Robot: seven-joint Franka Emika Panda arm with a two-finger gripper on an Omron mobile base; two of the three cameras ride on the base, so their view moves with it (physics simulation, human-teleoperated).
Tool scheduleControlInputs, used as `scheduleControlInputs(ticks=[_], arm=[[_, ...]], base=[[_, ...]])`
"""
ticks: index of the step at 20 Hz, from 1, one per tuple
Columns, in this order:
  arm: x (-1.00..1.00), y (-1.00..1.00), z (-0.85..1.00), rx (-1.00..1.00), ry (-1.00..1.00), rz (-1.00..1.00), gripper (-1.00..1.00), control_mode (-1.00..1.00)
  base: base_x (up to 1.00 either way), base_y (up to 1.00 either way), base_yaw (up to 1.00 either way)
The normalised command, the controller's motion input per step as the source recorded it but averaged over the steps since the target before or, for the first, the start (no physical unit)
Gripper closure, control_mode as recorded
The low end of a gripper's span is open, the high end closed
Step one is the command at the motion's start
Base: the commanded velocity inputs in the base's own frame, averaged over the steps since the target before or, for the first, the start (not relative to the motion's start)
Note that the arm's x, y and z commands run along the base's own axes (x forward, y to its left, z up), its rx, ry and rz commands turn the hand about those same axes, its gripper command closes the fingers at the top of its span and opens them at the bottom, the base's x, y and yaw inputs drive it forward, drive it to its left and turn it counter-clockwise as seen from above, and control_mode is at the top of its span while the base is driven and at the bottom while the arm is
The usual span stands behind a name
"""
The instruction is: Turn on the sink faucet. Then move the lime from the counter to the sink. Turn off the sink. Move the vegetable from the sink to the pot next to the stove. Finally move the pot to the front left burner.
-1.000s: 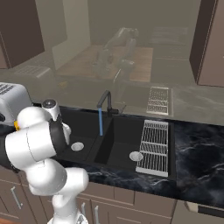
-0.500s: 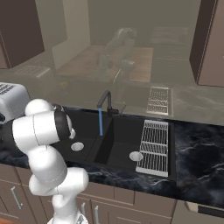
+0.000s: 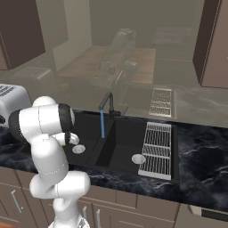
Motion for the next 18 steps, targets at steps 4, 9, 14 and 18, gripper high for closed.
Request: scheduleControlInputs(ticks=[4, 9, 14, 18], arm=[[0.2, 0.0, -0.33, -0.04, 0.0, 0.0, 1.0, -1.0], [0.23, 0.0, -0.28, -0.02, 0.01, 0.0, 1.0, -1.0], [0.2, 0.0, -0.27, -0.02, 0.01, 0.0, 1.0, -1.0], [0.15, 0.0, -0.24, 0.0, 0.0, 0.0, 1.0, -1.0]], base=[[0.0, 0.0, 0.0], [0.0, 0.0, 0.0], [0.0, 0.0, 0.0], [0.0, 0.0, 0.0]])
